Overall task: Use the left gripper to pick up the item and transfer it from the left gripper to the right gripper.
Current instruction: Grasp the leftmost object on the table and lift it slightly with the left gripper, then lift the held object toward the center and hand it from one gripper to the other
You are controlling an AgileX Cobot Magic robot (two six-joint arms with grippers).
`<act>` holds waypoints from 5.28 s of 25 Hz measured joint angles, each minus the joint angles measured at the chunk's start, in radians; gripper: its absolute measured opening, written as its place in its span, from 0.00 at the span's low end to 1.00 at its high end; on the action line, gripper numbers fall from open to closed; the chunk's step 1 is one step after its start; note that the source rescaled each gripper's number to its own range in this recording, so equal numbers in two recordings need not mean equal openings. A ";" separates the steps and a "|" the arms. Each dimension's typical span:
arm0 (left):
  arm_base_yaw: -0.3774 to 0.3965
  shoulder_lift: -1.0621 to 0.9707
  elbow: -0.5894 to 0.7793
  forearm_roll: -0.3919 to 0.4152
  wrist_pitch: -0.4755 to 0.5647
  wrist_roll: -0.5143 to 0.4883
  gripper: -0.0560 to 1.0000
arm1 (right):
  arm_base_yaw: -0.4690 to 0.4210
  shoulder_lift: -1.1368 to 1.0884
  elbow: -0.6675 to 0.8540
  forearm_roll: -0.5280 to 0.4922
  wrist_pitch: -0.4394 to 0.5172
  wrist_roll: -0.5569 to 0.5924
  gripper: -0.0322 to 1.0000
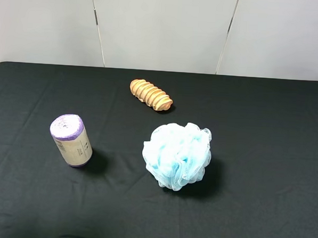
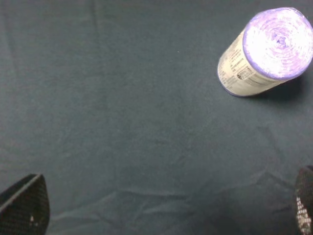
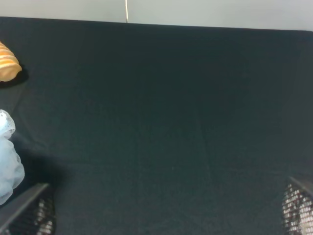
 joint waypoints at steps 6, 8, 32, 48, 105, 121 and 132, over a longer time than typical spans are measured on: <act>-0.036 0.177 -0.019 -0.020 -0.052 0.000 1.00 | 0.000 0.000 0.000 0.000 0.000 0.000 1.00; -0.039 0.224 -0.021 -0.040 -0.080 0.000 1.00 | 0.000 0.000 0.000 0.000 0.000 0.000 1.00; -0.249 0.590 -0.027 -0.091 -0.309 -0.072 1.00 | 0.000 0.000 0.000 0.000 0.000 0.000 1.00; -0.383 0.758 -0.028 0.041 -0.413 -0.194 1.00 | 0.000 0.000 0.000 0.000 0.000 0.000 1.00; -0.411 0.650 -0.236 0.016 -0.226 -0.230 0.05 | 0.000 0.000 0.000 0.000 0.000 0.000 1.00; -0.411 0.642 -0.316 -0.458 -0.342 -0.038 0.05 | 0.000 0.000 0.000 0.000 0.000 0.000 1.00; -0.411 0.670 -0.316 -0.734 -0.386 0.125 0.05 | 0.000 0.000 0.000 0.000 0.000 0.000 1.00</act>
